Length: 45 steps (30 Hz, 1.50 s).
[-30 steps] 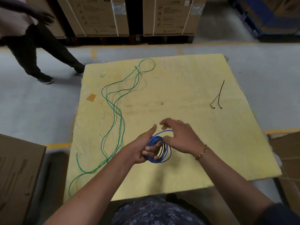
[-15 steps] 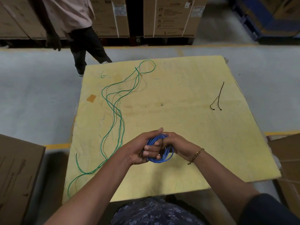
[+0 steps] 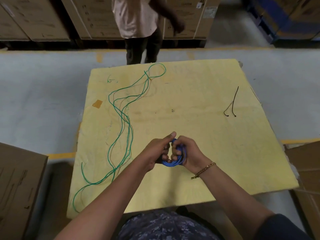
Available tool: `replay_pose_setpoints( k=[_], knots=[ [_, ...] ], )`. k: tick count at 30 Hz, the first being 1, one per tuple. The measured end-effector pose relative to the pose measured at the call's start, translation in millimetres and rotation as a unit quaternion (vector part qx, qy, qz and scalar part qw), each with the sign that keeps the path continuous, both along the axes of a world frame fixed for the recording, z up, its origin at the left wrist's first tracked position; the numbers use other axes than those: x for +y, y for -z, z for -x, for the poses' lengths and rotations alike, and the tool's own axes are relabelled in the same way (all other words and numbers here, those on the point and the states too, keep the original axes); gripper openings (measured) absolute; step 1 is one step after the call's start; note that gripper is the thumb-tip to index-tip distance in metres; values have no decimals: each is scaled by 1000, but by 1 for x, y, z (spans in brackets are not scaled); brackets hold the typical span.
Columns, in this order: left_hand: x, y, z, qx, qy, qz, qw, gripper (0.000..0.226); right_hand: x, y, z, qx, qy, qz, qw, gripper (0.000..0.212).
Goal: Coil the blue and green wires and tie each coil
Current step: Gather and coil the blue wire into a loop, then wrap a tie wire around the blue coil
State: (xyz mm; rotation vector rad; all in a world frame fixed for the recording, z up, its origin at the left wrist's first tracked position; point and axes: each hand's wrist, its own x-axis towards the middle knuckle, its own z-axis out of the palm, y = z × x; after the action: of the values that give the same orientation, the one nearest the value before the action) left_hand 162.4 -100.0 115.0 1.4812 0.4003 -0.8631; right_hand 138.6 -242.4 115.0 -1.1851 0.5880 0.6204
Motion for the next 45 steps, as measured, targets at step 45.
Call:
replay_pose_setpoints(
  k=[45],
  knots=[
    [-90,7,20,113,-366,160,910,53,-286,117,-155,-100,-256,660,700,31]
  ],
)
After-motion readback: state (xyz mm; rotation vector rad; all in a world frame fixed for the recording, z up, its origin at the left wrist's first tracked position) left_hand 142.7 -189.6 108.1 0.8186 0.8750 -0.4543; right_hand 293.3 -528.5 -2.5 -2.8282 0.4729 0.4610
